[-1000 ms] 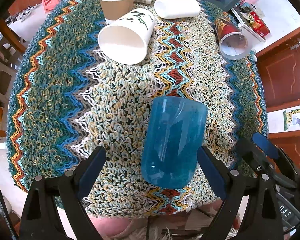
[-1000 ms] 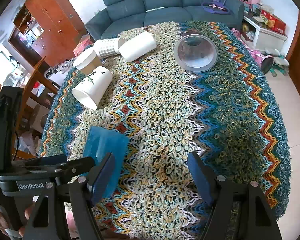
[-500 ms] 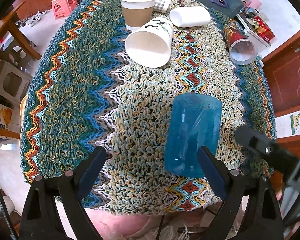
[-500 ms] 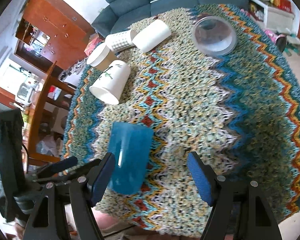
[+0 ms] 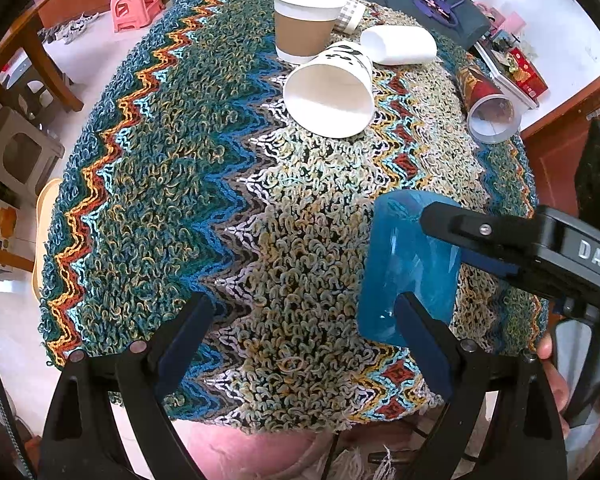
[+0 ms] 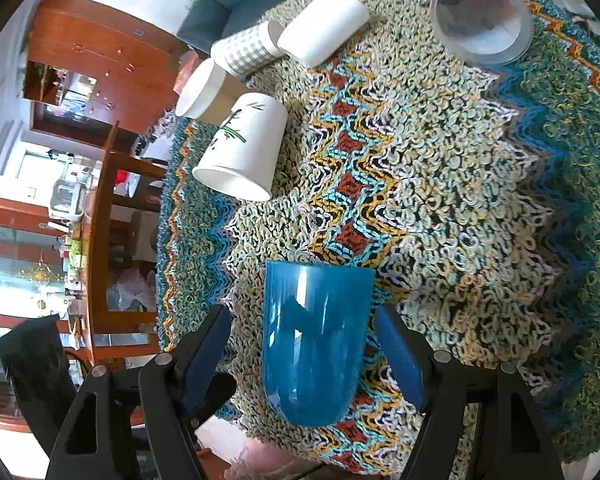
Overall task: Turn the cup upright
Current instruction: 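Close the right gripper on the blue cup while the left gripper holds it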
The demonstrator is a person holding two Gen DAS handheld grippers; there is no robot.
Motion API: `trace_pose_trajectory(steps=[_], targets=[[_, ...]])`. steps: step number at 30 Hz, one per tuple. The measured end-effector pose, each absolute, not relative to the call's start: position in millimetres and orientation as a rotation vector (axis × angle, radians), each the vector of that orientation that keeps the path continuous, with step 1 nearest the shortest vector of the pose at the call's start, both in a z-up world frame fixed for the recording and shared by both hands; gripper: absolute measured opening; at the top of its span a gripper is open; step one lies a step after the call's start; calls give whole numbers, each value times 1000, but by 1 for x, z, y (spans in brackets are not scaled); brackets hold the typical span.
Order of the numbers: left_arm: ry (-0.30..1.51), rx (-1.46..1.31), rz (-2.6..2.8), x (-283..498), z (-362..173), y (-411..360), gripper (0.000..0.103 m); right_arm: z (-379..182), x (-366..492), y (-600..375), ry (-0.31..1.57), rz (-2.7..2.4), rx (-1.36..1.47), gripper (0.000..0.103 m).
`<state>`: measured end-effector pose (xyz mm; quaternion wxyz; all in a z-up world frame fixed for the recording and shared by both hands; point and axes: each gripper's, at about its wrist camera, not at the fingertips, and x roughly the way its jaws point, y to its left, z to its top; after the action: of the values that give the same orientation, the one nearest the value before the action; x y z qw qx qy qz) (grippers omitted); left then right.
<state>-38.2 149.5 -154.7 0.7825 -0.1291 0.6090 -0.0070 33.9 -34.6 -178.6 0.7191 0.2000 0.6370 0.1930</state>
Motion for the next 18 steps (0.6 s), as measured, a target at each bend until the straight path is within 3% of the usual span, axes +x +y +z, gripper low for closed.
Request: trace_pose_trajectory(steps=[18], targets=[[1313,-300,-40,-36,-163,156,94,-208,47,-3,1520,387,302,75]])
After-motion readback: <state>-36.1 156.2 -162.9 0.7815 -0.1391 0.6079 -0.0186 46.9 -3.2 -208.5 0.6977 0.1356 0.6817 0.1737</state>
